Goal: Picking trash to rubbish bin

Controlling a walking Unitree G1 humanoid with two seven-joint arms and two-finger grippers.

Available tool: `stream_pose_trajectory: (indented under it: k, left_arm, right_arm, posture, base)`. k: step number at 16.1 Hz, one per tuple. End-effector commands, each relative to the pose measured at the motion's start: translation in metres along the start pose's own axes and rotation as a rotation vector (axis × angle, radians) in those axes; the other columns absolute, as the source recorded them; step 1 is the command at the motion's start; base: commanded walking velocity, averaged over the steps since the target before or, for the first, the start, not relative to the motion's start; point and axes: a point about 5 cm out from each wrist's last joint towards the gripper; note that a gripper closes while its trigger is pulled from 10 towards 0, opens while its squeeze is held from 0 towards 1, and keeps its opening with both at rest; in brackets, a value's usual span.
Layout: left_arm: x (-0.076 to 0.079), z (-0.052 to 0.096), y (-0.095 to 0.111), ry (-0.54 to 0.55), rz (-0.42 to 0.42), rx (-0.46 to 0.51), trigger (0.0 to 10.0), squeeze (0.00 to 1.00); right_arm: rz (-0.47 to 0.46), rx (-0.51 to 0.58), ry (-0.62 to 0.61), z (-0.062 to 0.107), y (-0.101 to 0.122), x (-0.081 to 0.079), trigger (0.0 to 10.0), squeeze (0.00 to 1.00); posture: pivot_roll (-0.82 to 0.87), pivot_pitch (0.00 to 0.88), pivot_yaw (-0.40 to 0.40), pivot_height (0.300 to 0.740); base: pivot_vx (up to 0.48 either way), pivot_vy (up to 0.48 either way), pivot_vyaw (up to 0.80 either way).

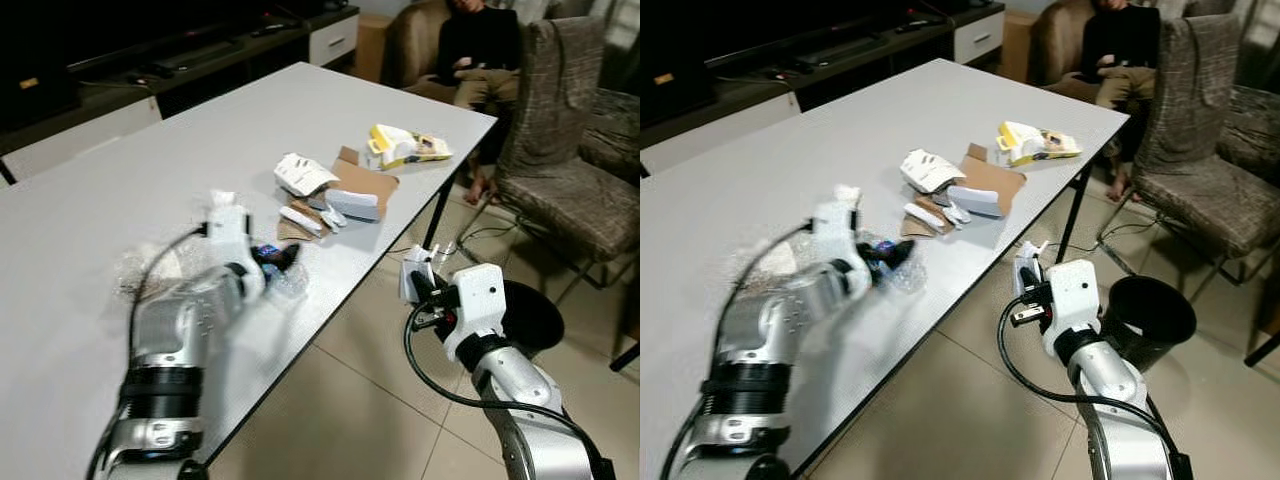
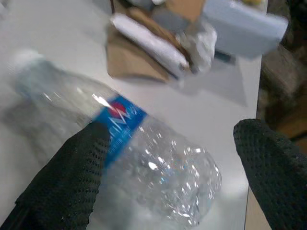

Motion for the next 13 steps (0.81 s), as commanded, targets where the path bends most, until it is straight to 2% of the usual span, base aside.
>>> stream_pose_trajectory:
  k: [1,4,6,9,11,12,13]
  left_arm:
    - [0.003,-0.004,0.001,0.005,-0.018,-0.036,10.0,1.0]
    - [0.002,-0.008,-0.005,0.024,-0.034,-0.088,10.0,1.0]
    - [-0.008,-0.013,-0.016,0.088,-0.111,-0.149,10.0,1.0]
    - [-0.017,-0.014,-0.021,0.132,-0.166,-0.163,10.0,1.0]
    - [-0.021,-0.01,-0.003,0.15,-0.308,-0.005,10.0,1.0]
    - [-0.024,-0.003,0.011,0.161,-0.393,0.137,10.0,1.0]
    - [-0.023,0.006,0.021,0.11,-0.415,0.265,10.0,1.0]
  right_arm:
    - [0.003,-0.008,-0.006,0.001,-0.001,0.001,10.0,0.0]
    - [0.005,-0.009,-0.008,0.001,-0.002,0.001,10.0,0.0]
    - [0.005,-0.009,-0.007,0.001,-0.002,0.0,10.0,0.0]
    - [0.005,-0.009,-0.006,0.002,-0.001,0.0,10.0,0.0]
    - [0.004,-0.009,-0.008,0.002,-0.001,0.0,10.0,0.0]
    - [0.003,-0.01,-0.008,0.003,-0.002,0.0,10.0,0.0]
    - [0.001,-0.012,-0.009,0.004,-0.004,-0.001,10.0,0.0]
  posture:
    - [-0.03,0.0,0.016,0.74]
    - [-0.04,0.0,0.02,0.74]
    - [-0.04,0.0,0.023,0.74]
    - [-0.04,0.0,0.027,0.74]
    - [-0.04,0.0,0.03,0.74]
    - [-0.05,0.0,0.031,0.74]
    - [-0.05,0.0,0.033,0.74]
  base:
    - [0.0,0.0,0.0]
    - [0.0,0.0,0.0]
    - [0.0,0.0,0.0]
    - [0.0,0.0,0.0]
    - [0.0,0.0,0.0]
    - [0.0,0.0,0.0]
    - [0.0,0.0,0.0]
Point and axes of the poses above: a point about 5 cm out from each wrist's last joint towards the gripper, its own z axis pointing back from the gripper into the wrist, its own y axis along the axis of the wrist's last joint, x = y × z, and after that the axes turned 11 degrees about -z, right-handed
